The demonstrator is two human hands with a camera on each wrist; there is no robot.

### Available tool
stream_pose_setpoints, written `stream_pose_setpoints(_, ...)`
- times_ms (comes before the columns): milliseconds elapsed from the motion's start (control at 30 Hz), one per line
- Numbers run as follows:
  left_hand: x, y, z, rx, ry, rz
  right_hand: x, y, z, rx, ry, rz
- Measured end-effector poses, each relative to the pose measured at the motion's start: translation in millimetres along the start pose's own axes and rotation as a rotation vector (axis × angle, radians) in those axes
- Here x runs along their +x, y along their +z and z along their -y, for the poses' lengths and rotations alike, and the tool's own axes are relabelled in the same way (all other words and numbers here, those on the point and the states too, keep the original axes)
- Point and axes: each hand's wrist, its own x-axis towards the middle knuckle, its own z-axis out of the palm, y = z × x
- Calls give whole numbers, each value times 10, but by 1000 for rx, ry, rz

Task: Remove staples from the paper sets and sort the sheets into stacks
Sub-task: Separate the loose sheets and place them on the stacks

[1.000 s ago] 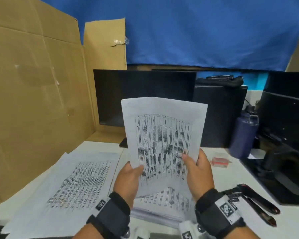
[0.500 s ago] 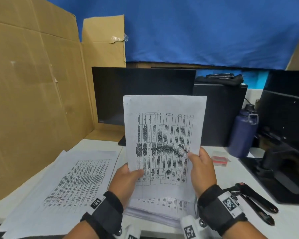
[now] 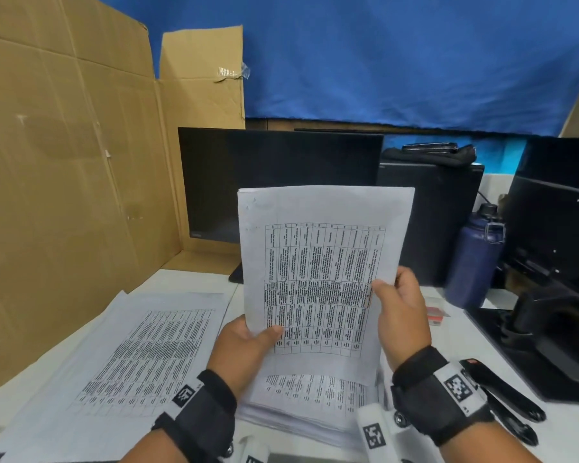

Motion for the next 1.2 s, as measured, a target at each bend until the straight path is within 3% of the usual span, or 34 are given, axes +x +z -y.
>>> stream_pose_setpoints(167,10,-46,-223,-50,106,-14,211,30,417,-11,-169,-7)
stream_pose_setpoints(400,55,-33,-982,-220,300,-97,428,98,791,-49,-322,-20)
stream_pose_setpoints(567,96,-8,-1170,-159,267,-41,414,89,838,-270,-502,41)
stream_pose_setpoints(833,153,-4,-972,-155,200,-34,464,93,764,-177,-462,1)
stream_pose_setpoints(967,192,-11,-783,-146,116,75,458,109,611,7,-290,-57)
stream_pose_setpoints(1067,184,-23,-662,-72,62,143,392,113,486,-10,-175,-80)
stream_pose_setpoints(1200,179,3,-511,-16,65,145,310,96,320,-59,-146,-71)
